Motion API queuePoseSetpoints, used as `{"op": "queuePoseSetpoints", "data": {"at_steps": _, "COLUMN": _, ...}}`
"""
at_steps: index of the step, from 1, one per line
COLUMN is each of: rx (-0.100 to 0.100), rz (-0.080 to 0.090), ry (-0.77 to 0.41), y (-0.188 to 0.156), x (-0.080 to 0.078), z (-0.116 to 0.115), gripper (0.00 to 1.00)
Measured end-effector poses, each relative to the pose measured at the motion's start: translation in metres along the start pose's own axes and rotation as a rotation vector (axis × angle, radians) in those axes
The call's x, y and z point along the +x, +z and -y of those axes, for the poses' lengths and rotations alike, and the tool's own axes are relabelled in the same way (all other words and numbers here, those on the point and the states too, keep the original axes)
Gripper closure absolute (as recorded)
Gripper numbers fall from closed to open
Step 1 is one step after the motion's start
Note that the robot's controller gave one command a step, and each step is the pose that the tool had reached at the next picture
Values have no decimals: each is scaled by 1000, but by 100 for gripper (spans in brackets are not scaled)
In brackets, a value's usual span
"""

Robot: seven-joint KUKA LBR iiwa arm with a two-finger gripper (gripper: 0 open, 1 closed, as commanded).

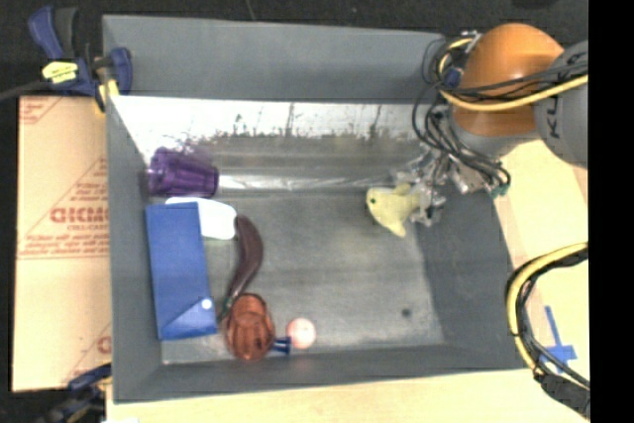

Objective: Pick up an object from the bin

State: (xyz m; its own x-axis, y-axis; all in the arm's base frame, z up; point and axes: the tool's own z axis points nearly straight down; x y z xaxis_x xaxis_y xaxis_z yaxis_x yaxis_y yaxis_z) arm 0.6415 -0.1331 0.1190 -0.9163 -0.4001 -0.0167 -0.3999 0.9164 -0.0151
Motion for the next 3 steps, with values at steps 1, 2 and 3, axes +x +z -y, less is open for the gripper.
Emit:
{"op": "queuePoseSetpoints", "data": {"at_steps": 1, "rx": -1, "rz": -1, "ry": 3, "y": -44, "x": 0, "z": 1, "gripper": 100}}
{"op": "queuePoseSetpoints", "data": {"at_steps": 2, "rx": 3, "rz": 3, "ry": 4, "y": -90, "x": -2, "z": 2, "gripper": 100}}
{"op": "queuePoseSetpoints", "data": {"at_steps": 3, "rx": 3, "rz": 4, "ry": 5, "y": -115, "x": -3, "z": 3, "gripper": 100}}
